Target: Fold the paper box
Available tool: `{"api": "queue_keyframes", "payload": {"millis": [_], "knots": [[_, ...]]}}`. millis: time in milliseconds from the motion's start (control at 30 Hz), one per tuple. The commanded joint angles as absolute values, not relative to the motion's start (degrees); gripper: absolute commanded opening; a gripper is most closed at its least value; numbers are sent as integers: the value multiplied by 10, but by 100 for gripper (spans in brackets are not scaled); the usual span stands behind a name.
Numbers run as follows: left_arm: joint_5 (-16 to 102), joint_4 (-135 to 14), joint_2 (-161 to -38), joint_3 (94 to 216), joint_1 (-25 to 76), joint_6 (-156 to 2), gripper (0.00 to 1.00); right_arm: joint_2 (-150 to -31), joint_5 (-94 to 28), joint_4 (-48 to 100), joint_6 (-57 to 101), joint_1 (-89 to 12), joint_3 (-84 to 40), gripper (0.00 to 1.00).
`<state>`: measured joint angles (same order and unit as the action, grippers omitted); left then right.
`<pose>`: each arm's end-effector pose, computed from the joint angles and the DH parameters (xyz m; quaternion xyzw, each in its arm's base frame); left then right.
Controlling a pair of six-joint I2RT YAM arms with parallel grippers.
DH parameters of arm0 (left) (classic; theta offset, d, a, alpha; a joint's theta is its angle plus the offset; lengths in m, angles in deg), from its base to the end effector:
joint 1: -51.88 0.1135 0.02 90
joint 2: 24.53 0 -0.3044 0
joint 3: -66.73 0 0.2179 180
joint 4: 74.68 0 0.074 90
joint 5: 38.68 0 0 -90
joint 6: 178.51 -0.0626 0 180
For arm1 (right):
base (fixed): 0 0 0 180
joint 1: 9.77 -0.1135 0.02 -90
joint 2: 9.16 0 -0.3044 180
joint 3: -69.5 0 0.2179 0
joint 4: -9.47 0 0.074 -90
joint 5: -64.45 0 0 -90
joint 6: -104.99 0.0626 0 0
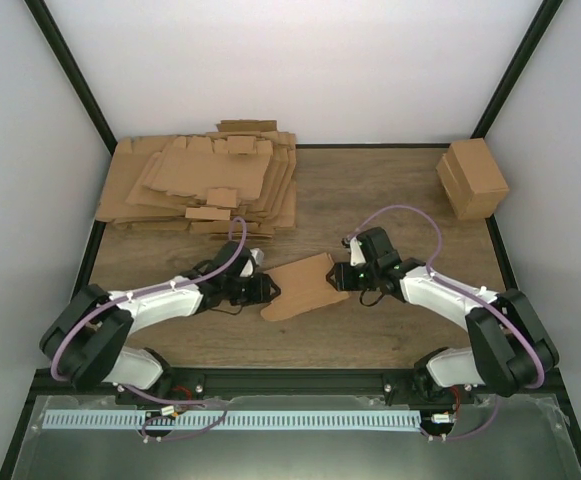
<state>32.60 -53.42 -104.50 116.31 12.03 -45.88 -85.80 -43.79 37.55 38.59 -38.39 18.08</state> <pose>0.1696 -0.1677 0.1985 0.0308 0.9330 -0.3292 0.1424 0.1895 0.1257 0.2098 -0.0909 0.9341 0.2719 0.2129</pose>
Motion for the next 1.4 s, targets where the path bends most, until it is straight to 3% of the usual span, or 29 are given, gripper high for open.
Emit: {"api": "queue_keyframes", "payload": {"millis": [0,400,567,667,767,933,1033,1200,1367], "knots": [[314,-591,-1068,1177,138,-457,42,-874,-428,357,401,-381,165,42],[337,-595,-1153,1263,183,-528,41,-889,-358,347,425,-376,134,45],[363,-538,-1092,1261,184,-562,57,-826,-346,381,414,-374,152,67],[366,-487,-1060,1251,182,-571,66,-807,-358,420,415,-375,156,71],[332,-476,-1030,1219,179,-553,67,-783,-382,447,427,-375,172,70],[281,-490,-1025,1194,175,-537,58,-768,-405,449,441,-374,199,59],[286,-488,-1036,1206,176,-551,58,-785,-393,439,430,-375,197,59],[280,-484,-1066,1239,175,-574,58,-824,-364,430,402,-375,169,67],[258,-500,-1096,1245,175,-575,52,-847,-385,408,389,-375,164,59]]}}
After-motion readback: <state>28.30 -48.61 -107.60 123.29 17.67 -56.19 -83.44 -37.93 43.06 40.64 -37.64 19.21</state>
